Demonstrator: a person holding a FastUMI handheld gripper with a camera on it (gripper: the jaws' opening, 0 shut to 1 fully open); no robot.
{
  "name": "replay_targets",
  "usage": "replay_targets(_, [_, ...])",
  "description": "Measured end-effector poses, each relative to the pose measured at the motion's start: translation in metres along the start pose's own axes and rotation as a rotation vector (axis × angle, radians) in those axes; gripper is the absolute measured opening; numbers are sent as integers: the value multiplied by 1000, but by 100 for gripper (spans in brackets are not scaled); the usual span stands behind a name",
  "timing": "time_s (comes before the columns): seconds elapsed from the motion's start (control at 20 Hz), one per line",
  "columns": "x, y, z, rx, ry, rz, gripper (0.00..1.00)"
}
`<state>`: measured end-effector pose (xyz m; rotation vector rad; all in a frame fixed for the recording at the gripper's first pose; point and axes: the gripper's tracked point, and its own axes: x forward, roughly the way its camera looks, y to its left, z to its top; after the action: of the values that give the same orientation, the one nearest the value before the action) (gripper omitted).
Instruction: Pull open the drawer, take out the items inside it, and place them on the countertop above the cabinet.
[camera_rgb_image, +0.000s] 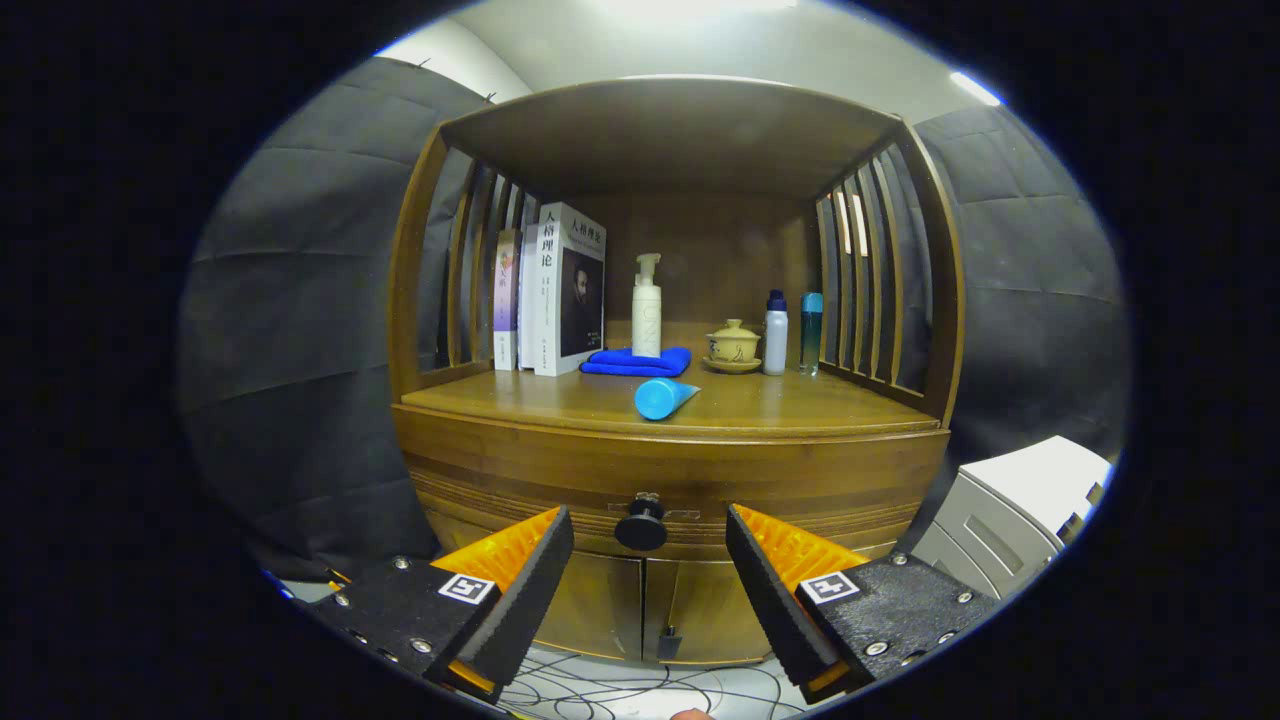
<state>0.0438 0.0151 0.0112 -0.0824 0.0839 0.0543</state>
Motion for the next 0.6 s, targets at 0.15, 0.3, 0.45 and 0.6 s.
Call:
replay_targets(0.15, [-22, 2, 11, 20, -21, 19, 95])
replay_targets(0.3, [-36, -1, 13, 34, -23, 21, 95])
replay_targets(0.45, [-51, -2, 10, 53, -18, 28, 95])
replay_targets(0.6, [-64, -7, 4, 41, -21, 26, 95])
